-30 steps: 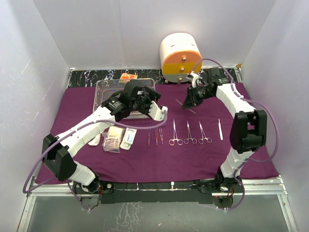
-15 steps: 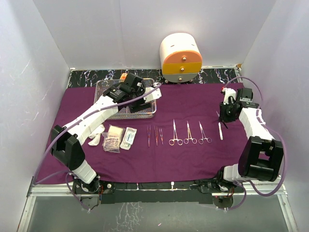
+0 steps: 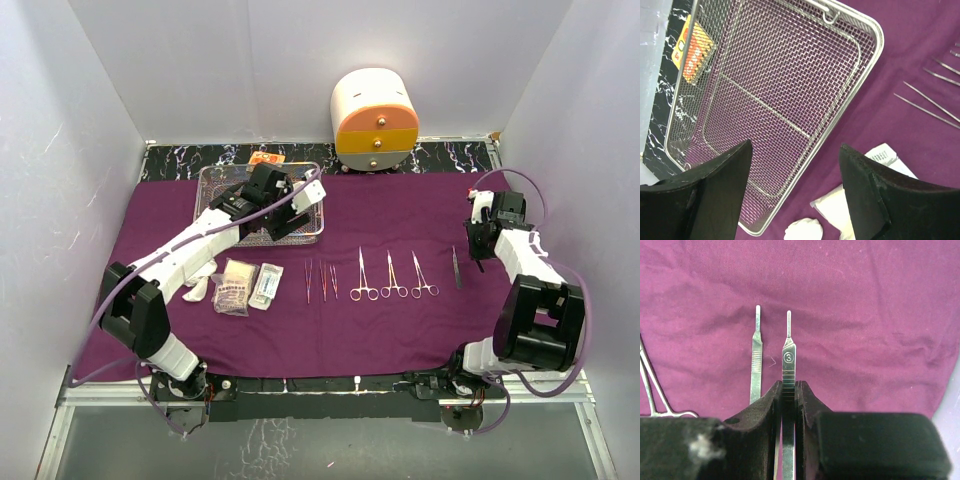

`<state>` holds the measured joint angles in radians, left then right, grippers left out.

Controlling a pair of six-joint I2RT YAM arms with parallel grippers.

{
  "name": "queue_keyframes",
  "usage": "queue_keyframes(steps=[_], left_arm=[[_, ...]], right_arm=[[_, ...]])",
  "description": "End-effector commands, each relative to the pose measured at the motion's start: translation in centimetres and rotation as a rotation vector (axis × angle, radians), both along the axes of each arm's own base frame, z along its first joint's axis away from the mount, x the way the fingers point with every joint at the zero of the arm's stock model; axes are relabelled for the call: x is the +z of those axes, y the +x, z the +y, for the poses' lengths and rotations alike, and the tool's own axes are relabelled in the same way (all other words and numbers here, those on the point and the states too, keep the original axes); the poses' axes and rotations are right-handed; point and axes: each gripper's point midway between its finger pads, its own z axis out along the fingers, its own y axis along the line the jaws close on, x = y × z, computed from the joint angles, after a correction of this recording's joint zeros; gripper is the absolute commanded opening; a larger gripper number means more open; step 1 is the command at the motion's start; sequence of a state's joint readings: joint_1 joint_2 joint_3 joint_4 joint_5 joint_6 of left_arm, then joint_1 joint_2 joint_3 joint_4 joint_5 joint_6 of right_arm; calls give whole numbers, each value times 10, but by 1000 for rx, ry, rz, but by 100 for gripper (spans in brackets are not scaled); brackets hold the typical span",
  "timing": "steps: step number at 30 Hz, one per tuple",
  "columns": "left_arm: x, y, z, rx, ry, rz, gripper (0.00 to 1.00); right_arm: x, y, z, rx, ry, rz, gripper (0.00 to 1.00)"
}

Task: Open and lay out the surgical kit
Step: Place the medical item in the surgical kit.

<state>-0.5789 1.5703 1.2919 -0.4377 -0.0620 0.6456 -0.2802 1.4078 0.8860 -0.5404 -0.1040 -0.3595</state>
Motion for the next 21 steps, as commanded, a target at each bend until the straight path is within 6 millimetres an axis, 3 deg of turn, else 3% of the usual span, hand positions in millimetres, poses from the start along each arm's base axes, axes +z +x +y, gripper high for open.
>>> queue_keyframes(steps=[1, 7, 21], left_arm=[[35, 6, -13, 27, -133, -69, 69], [44, 11, -17, 66, -168, -69, 69], [42, 12, -23, 86, -201, -41, 69]], right_arm=[[-3, 15, -7, -29, -11, -48, 4], [-21, 18, -4, -42, 20, -25, 5], [-52, 8, -4, -69, 34, 55, 9]])
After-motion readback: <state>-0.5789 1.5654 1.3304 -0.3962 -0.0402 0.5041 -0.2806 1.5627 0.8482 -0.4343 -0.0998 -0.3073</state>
